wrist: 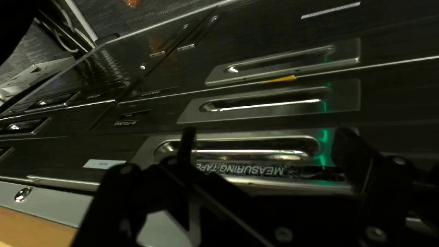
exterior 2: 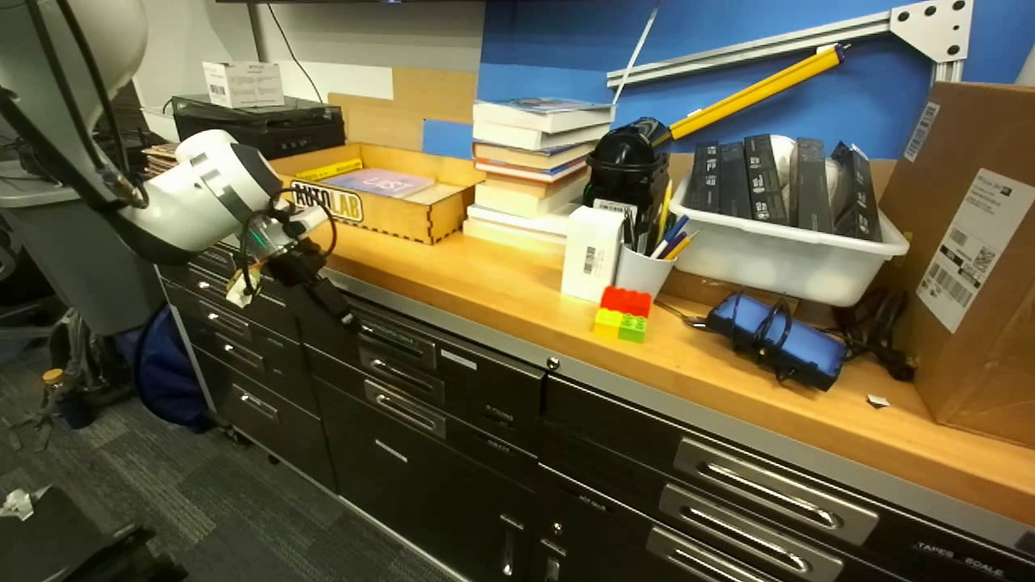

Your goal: Pick up the blue object and put it in the open drawer and close it

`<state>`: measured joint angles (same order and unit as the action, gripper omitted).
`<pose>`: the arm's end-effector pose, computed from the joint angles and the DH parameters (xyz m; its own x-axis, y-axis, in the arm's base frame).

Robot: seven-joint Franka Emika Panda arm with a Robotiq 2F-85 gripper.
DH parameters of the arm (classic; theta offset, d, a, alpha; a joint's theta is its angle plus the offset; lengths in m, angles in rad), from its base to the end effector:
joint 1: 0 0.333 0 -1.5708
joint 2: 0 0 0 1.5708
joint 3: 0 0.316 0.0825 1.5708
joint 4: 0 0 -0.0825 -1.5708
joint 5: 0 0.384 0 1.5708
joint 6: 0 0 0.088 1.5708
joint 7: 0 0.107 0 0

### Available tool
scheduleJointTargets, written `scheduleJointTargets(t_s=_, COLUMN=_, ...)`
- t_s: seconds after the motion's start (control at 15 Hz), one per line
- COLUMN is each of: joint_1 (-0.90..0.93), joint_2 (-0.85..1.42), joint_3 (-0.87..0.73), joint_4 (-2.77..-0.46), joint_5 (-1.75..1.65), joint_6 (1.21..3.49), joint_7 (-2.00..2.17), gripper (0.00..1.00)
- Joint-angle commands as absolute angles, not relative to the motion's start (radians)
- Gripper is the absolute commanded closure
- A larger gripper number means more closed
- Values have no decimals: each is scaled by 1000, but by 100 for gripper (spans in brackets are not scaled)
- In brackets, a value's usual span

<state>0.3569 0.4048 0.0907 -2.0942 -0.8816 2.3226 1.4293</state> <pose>0.5196 0.2340 0.2166 0.8957 -0.2077 0.3931 -0.3588 -0.8598 0.3634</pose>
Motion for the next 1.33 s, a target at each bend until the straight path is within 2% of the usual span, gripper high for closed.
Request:
scheduleJointTargets(t_s=0.0, joint_1=388, joint_2=456, joint_3=68, joint_4=-2020, joint_5=-997, joint_6=2335, joint_7=1618, gripper=0)
scheduleJointTargets(t_s=0.33, joint_1=395, joint_2=471, joint_3=90, joint_4=-2015, joint_5=-1124, joint_6=2274, joint_7=1793, gripper=0)
scheduleJointTargets(t_s=0.93, joint_1=238, joint_2=206, joint_3=218, joint_4=-2141, joint_5=-561, joint_6=2233, joint_7=1189, gripper=0)
scheduleJointTargets(t_s=1.0, joint_1=190, joint_2=170, joint_3=265, joint_4=-2159, joint_5=-485, joint_6=2222, joint_7=1112, gripper=0)
scheduleJointTargets(t_s=1.27, joint_1=135, joint_2=34, joint_3=294, joint_4=-2177, joint_5=-213, joint_6=2135, joint_7=801, gripper=0)
